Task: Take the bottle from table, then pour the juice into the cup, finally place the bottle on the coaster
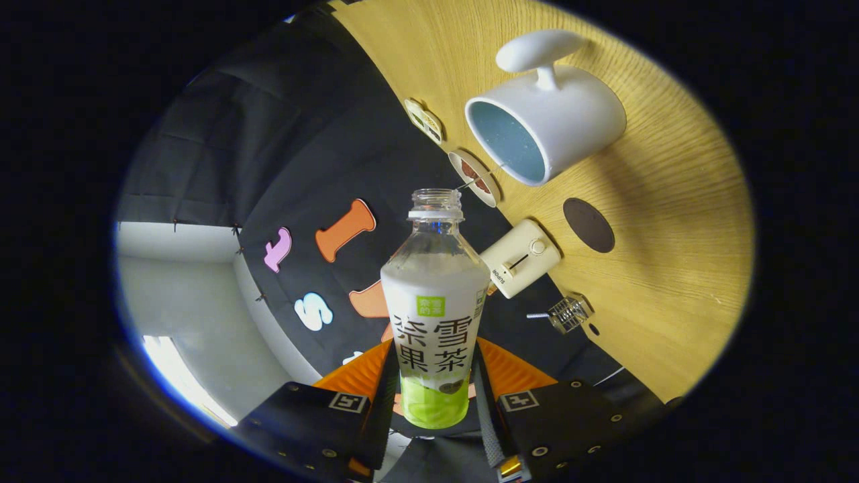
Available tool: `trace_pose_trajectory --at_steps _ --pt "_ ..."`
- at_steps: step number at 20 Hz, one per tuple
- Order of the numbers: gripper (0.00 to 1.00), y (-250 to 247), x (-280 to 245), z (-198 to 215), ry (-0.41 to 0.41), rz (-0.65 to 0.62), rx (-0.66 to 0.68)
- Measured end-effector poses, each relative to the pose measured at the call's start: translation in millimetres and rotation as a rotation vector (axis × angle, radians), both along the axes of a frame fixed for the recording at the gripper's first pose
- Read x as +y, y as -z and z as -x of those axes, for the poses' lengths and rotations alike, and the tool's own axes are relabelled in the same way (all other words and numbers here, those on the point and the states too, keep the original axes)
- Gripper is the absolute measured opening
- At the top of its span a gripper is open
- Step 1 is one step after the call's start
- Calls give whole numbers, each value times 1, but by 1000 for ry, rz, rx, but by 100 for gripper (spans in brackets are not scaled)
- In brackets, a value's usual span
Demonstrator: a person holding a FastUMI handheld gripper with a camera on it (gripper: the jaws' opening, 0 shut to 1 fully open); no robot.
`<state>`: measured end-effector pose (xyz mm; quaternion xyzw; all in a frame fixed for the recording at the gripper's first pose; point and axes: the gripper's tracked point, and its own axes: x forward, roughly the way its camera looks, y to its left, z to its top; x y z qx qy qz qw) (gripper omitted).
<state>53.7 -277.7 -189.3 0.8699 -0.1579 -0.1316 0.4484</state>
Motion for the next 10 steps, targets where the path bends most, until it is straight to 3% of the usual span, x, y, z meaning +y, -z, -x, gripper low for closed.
trace_pose_trajectory --at_steps 4,10 --pt "57 9 1 2 -35 96 69" --pt "57 44 2 15 -137 299 295"
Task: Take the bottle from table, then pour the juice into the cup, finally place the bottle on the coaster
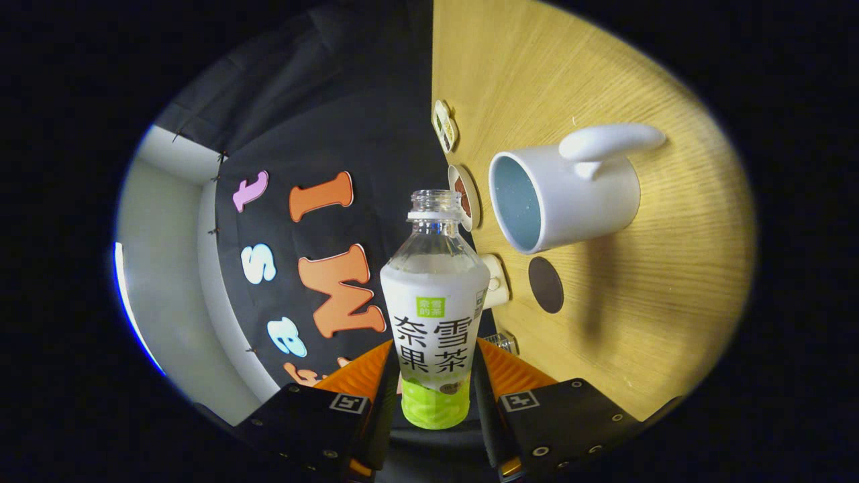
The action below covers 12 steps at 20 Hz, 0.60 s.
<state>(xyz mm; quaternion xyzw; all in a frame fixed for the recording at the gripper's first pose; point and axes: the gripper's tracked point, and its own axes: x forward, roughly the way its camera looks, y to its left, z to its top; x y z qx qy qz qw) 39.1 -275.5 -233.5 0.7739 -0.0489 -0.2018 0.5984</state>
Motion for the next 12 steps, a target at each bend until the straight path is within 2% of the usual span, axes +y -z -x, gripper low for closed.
trace_pose_trajectory --at_steps 4,9,12 --pt "57 14 0 4 -43 111 91" --pt "57 28 9 2 -163 325 242" --pt "57 20 8 -1 -218 496 266"
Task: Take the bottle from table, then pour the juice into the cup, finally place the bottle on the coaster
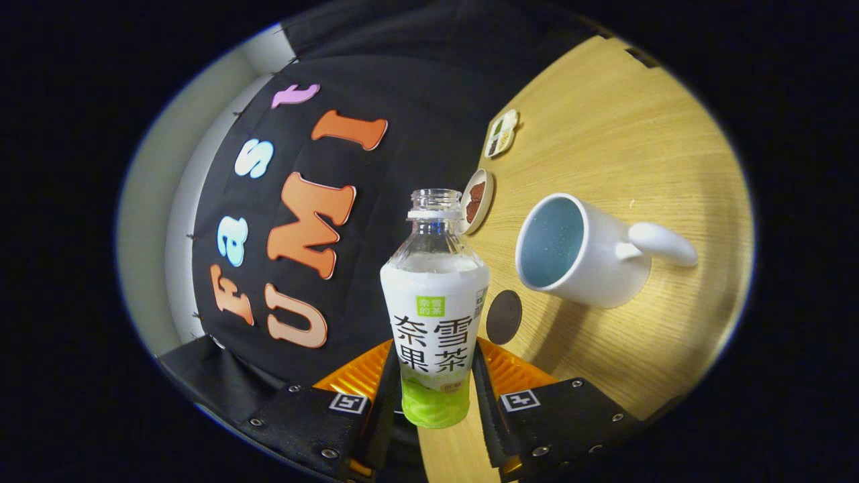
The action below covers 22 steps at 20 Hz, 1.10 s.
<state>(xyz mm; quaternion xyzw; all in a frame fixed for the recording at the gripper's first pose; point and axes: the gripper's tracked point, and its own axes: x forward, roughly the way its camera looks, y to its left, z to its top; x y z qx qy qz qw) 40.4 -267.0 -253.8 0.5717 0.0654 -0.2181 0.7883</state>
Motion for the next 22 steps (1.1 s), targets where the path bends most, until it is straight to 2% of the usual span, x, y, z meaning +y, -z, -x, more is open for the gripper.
trace_pose_trajectory --at_steps 8,12,18,22 --pt "57 -31 -20 -15 -104 414 18" --pt "57 -37 -26 -30 -156 637 74" --pt "57 -37 -33 -63 -171 844 126" --pt "58 -25 -23 -88 -271 1046 207"
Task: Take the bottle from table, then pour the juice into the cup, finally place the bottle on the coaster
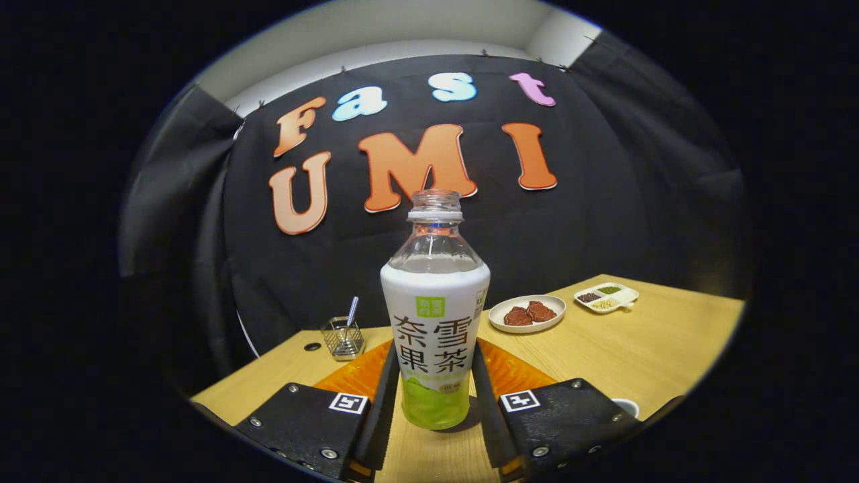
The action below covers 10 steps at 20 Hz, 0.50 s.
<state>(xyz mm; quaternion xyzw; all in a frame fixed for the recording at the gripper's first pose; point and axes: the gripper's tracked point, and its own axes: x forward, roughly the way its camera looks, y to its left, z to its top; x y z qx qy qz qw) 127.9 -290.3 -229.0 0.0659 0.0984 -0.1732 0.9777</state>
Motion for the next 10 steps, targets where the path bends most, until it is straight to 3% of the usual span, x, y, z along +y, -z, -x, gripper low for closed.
trace_pose_trajectory --at_steps 4,10 --pt "58 20 5 -13 -57 114 88" --pt "57 52 -4 -38 -77 134 143"
